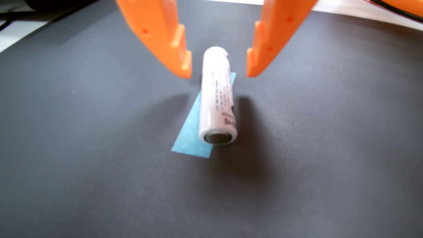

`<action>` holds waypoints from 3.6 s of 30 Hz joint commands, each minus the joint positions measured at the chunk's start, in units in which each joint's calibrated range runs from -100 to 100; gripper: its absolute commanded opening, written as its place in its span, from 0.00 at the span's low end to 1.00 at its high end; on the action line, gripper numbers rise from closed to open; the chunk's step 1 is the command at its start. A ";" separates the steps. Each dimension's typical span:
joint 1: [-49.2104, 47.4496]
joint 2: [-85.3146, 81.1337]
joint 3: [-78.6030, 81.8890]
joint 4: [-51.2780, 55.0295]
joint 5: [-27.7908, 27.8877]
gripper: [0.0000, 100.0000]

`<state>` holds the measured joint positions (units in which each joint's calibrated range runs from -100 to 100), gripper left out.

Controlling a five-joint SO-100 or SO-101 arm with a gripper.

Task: Insert Battery

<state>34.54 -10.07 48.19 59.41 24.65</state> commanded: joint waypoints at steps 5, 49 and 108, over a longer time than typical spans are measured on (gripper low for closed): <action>0.18 1.69 -2.31 -2.01 1.92 0.15; -3.13 7.86 -13.03 4.60 -6.16 0.02; -30.28 -12.15 -5.28 9.43 -26.55 0.02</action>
<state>4.79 -20.72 46.56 67.11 -0.38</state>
